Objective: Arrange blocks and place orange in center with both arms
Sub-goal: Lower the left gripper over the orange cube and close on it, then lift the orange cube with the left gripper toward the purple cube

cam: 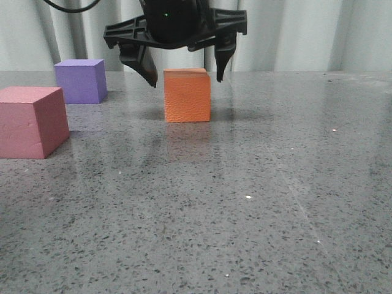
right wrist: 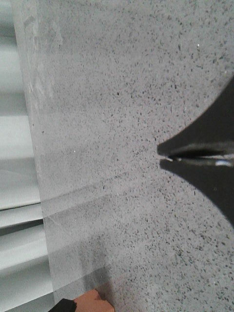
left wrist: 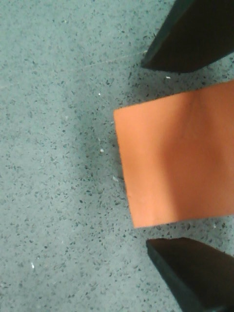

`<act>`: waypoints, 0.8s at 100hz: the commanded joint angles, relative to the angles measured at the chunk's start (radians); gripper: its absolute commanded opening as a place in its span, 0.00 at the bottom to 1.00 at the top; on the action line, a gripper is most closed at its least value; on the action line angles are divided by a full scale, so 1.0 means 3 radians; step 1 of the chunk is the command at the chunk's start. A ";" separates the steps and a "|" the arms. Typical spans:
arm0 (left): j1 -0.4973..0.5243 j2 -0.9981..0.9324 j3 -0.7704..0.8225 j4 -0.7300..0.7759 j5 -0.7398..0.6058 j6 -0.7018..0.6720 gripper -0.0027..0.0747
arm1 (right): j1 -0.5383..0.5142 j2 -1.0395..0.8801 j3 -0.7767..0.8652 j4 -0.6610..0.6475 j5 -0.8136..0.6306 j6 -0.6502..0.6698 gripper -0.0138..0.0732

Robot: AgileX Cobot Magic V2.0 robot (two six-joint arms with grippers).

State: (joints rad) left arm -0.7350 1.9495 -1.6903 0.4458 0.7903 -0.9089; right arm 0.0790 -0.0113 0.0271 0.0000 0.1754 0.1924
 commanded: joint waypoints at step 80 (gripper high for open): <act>-0.0030 -0.0265 -0.0113 0.0183 -0.0033 -0.0020 0.25 | -0.0018 -0.0079 -0.0043 0.0000 -0.0284 -0.0036 0.08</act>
State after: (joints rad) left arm -0.7350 1.9703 -1.6903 0.4514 0.8032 -0.9104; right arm 0.0790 -0.0113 0.0271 0.0000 0.1754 0.1924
